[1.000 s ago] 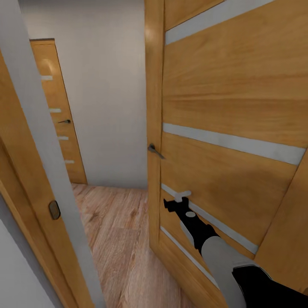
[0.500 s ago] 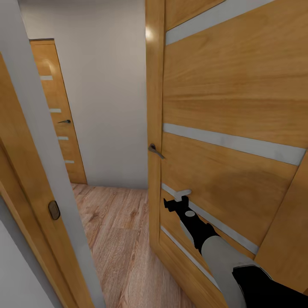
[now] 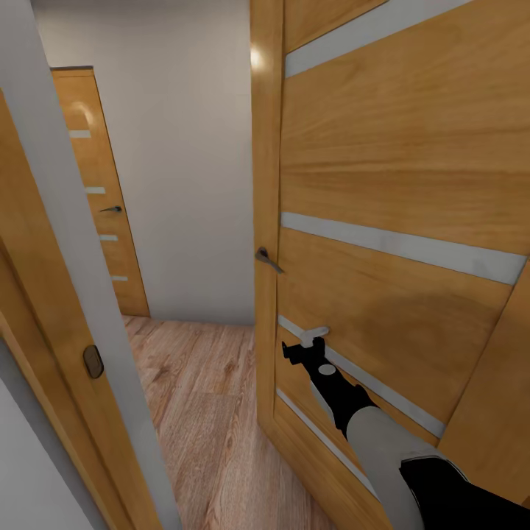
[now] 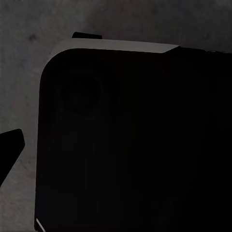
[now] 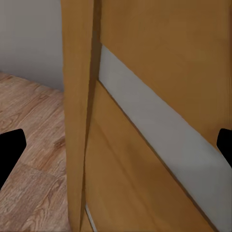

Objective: Move the two storage containers from the living room to the garage. In the garage, place one container on the floor and stack the other container on top of it (either order is fine).

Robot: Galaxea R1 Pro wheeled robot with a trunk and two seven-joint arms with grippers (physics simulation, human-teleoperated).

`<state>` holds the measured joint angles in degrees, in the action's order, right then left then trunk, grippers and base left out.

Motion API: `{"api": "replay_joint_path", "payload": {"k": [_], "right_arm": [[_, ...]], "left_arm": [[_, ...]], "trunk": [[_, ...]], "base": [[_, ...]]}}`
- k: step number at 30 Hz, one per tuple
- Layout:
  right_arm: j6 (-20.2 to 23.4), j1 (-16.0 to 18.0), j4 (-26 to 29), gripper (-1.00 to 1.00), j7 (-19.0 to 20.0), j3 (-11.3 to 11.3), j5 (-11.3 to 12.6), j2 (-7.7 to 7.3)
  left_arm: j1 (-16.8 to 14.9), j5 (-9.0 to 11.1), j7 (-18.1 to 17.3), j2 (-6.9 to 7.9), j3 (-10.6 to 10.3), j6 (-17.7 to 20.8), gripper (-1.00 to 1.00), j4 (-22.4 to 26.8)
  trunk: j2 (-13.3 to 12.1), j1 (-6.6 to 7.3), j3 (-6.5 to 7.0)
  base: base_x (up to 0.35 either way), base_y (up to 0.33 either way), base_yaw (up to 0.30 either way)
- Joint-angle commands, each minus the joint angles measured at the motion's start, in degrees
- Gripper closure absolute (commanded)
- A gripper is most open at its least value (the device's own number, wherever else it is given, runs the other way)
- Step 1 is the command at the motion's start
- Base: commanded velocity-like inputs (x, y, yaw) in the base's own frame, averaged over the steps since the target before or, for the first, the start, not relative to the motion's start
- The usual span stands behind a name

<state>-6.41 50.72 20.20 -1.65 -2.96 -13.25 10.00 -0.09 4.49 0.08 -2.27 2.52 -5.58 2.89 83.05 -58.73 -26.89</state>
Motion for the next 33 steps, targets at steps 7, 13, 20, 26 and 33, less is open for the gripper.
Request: {"api": "replay_joint_path", "payload": {"k": [7,13,20,26,33], "right_arm": [[-0.6,0.1,0.0,-1.0,-2.2,0.8,0.5,0.0],[0.8,0.1,0.0,-1.0,-2.4,3.4,3.6,0.0],[14.2,0.1,5.5,-1.0,-2.0,3.2,3.5,0.0],[16.0,0.1,10.5,-1.0,-2.1,-1.2,1.2,0.0],[16.3,0.1,11.2,-1.0,-3.5,-3.7,0.5,0.0]], "left_arm": [[0.0,0.4,0.0,-0.01,0.2,-0.1,-1.0,0.0],[0.0,0.4,0.0,-0.01,0.2,-0.1,-1.0,0.0],[0.0,0.4,0.0,-0.01,0.2,-0.1,-1.0,0.0],[0.0,0.4,0.0,-0.01,0.2,-0.1,-1.0,0.0],[0.0,0.4,0.0,-0.01,0.2,-0.1,-1.0,0.0]], "trunk": [[0.0,0.0,-0.04],[0.0,0.0,-0.04],[0.0,0.0,-0.04],[0.0,0.0,-0.04],[0.0,0.0,-0.04]], "base": [[0.0,0.0,0.0],[0.0,0.0,0.0],[0.0,0.0,0.0],[0.0,0.0,0.0],[0.0,0.0,0.0]]}}
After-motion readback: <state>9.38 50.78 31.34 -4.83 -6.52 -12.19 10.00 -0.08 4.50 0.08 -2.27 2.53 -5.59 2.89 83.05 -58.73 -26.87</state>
